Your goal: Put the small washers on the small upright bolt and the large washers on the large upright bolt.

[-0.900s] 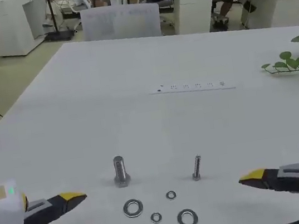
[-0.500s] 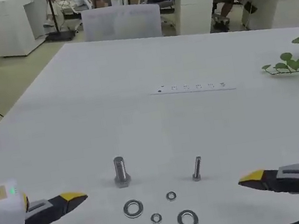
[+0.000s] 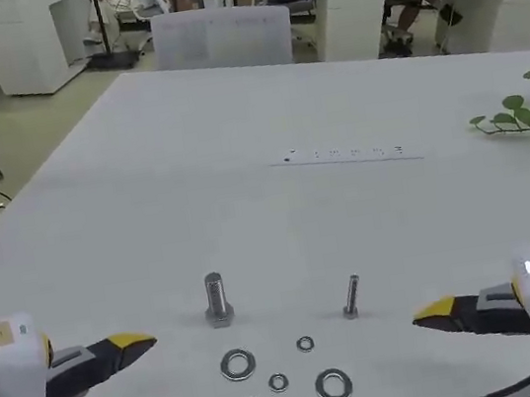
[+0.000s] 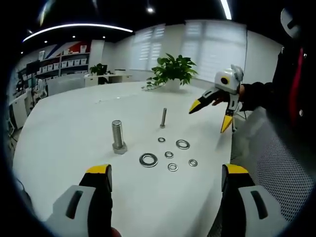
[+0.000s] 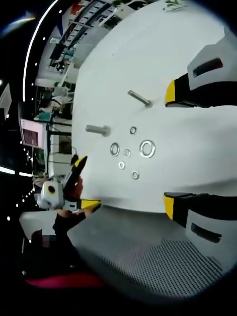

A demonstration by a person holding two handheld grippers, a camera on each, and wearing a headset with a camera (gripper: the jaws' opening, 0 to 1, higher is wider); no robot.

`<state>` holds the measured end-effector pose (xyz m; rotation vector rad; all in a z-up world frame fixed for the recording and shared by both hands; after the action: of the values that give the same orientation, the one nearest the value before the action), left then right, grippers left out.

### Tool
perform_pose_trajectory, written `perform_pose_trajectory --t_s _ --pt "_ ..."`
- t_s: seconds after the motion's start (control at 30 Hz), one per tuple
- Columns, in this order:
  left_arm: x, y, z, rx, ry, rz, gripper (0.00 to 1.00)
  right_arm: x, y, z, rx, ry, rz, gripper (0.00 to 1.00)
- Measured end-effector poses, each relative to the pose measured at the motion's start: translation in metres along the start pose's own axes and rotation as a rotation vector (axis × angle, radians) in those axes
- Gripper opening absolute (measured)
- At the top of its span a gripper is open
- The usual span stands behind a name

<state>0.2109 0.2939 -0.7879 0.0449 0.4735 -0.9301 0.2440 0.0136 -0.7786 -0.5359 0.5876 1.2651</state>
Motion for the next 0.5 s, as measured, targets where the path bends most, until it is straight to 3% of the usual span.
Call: perform_pose_trajectory --t_s 0.5 --pt "-0.004 -0.002 0.0 -0.004 -0.023 0.024 0.91 0.01 -0.003 0.012 -0.09 0.078 0.037 0.67"
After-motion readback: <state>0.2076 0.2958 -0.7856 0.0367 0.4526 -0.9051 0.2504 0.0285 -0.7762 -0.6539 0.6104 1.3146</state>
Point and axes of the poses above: the centre of the closed fingertips' face, and the gripper's own axes: x roughly forward along the fingers, y roughly to its left, z roughly out of its top, the point moved 7 cm from there along -x, roughly backward along the fingers
